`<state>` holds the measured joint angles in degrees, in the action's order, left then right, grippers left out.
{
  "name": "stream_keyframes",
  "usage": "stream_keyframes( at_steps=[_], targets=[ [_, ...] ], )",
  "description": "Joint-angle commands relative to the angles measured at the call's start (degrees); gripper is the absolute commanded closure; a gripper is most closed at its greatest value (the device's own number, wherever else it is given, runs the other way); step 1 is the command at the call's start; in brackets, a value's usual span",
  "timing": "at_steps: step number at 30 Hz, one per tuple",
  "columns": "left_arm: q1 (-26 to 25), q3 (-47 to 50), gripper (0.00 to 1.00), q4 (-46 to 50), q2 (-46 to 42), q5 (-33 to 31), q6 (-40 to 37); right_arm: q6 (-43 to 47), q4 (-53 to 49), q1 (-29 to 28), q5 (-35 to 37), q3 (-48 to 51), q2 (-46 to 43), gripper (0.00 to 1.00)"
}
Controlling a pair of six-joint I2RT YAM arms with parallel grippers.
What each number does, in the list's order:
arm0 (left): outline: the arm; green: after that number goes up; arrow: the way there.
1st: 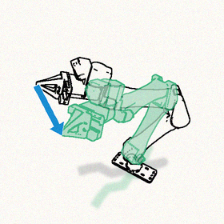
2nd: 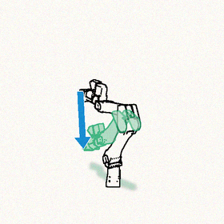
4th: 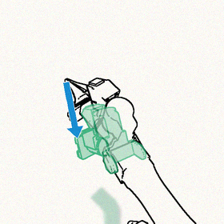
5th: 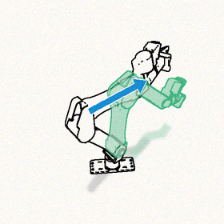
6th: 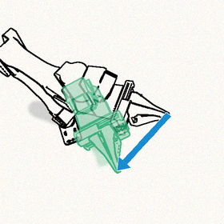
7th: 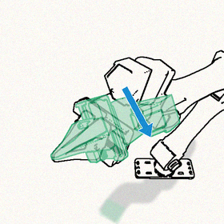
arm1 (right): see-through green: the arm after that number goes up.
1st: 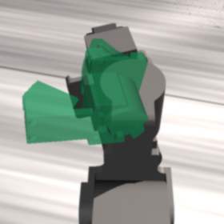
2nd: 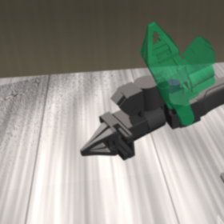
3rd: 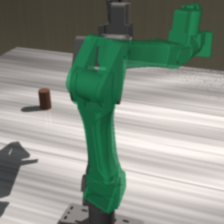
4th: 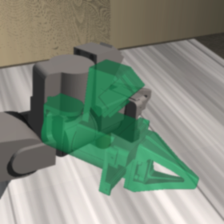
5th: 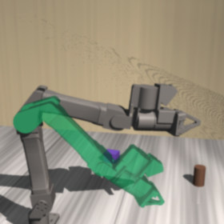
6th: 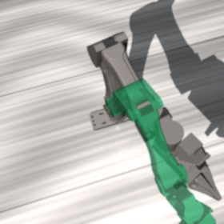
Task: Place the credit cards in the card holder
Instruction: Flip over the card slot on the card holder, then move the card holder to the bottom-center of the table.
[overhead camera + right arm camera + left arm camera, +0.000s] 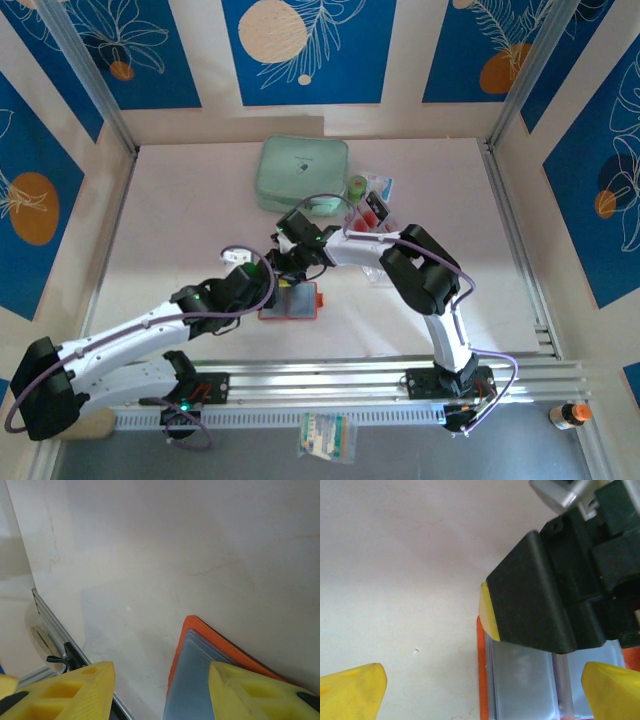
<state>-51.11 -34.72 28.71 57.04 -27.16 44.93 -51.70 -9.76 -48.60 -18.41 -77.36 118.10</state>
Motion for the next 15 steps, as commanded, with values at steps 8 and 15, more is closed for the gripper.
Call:
stream_keyframes(
  at_steps=[8, 15],
  targets=[
    [0.5, 2.5, 0.0, -7.4, 8.3, 2.7, 0.2, -1.0, 0.0, 2.8, -2.7, -1.5, -2.6, 0.48],
    [0.5, 1.6, 0.0, -7.8, 14.2, 1.9, 0.5, 2.5, -4.0, 5.7, 2.6, 7.4, -13.0, 0.49]
  ],
)
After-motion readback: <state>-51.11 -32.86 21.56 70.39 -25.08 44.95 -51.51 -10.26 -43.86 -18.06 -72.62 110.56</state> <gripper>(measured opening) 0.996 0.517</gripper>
